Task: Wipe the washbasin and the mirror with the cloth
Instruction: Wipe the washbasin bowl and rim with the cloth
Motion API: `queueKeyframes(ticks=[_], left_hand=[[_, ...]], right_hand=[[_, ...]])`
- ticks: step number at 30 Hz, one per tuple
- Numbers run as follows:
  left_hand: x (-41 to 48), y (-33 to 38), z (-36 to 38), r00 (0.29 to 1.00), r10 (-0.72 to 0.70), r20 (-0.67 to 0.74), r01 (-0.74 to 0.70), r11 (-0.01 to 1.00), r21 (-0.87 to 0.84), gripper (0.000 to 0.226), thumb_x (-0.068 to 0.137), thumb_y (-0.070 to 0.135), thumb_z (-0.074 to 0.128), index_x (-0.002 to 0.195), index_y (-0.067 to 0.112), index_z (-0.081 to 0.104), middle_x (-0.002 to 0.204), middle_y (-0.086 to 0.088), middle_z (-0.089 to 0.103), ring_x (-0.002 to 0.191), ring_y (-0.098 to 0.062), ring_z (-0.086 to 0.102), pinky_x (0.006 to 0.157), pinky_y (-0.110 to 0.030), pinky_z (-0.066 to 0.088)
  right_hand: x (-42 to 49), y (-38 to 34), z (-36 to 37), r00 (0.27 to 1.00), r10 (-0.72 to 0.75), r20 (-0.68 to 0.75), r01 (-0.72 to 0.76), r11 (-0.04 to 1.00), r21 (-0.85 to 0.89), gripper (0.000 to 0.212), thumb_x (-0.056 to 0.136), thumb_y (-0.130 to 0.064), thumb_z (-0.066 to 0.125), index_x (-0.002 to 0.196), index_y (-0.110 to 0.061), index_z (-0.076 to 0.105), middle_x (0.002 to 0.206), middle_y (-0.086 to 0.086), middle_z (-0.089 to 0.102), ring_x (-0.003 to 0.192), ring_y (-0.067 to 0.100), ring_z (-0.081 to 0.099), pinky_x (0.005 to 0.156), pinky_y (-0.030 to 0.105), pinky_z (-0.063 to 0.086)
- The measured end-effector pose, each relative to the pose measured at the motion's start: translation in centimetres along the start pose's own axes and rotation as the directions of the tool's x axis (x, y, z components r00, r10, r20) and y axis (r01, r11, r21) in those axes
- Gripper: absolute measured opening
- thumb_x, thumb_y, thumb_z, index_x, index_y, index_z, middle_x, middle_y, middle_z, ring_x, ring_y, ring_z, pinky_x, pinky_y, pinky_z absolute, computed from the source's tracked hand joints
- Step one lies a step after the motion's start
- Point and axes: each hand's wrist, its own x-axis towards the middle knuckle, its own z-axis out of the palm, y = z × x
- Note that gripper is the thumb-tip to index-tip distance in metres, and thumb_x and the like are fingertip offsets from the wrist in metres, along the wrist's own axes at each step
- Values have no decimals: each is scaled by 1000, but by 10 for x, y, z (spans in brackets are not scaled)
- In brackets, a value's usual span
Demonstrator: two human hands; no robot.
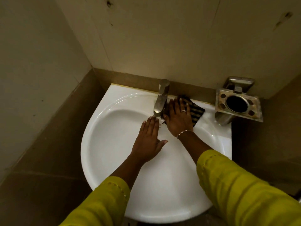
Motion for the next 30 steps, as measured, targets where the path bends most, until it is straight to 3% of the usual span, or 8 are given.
queueKeyframes(ticks=[4,8,13,17,22,24,27,30], left_hand=[[-9,-9,-2,1000,-24,16,24,1000,3,74,94,44,39,145,3,3,156,-17,-2,137,-21,-21,112,-28,-17],[-20,-21,-3,997,-74,21,74,997,21,74,95,41,39,145,3,1,156,-17,-4,140,-22,-19,113,-29,-17],[-34,-38,-5,993,-117,-3,117,993,23,73,95,45,36,145,3,4,157,-16,-3,141,-21,-18,113,-26,-17],[-44,-52,-14,981,-185,-58,187,982,27,75,92,54,25,145,3,7,157,-16,2,140,-18,-15,114,-27,-14],[-61,-73,-28,967,-244,-73,249,967,55,84,85,63,12,145,3,10,157,-16,4,140,-19,-12,116,-30,-9],[-66,-80,-34,962,-266,-66,270,961,64,84,85,63,12,146,5,8,157,-15,1,140,-20,-13,115,-30,-11],[-71,-86,-41,959,-276,-72,281,957,74,77,90,56,23,146,6,8,156,-13,0,144,-24,-6,116,-31,-11],[-79,-94,-51,956,-275,-102,282,957,67,74,92,51,36,145,4,13,155,-13,5,143,-24,-3,117,-36,-6]], right_hand=[[-1,2,0,998,-64,-12,65,995,73,61,98,-40,27,147,-7,13,155,14,18,145,27,9,117,45,3],[-5,12,5,993,39,-115,-35,999,35,57,98,-36,27,146,-7,16,155,14,18,145,25,12,116,47,2],[-20,-5,19,983,19,-181,-16,1000,19,58,95,-33,42,142,-3,29,150,20,30,141,32,24,115,51,12],[-31,-17,31,947,-88,-310,45,989,-142,59,69,-8,70,125,2,54,130,23,55,121,39,52,98,62,36],[-25,-22,51,826,-354,-439,219,919,-329,47,79,-7,47,125,-4,54,126,16,61,115,33,58,96,56,43],[-18,-35,58,772,-526,-357,329,811,-484,49,84,-8,36,131,-9,50,134,7,56,123,26,53,107,52,31],[-6,-61,64,748,-658,-93,443,598,-668,55,86,-19,43,140,-19,36,149,-5,36,137,18,35,116,43,17],[3,-84,69,805,-588,-72,432,666,-608,55,87,-11,36,141,-17,33,149,-4,34,137,19,33,116,43,-5]])
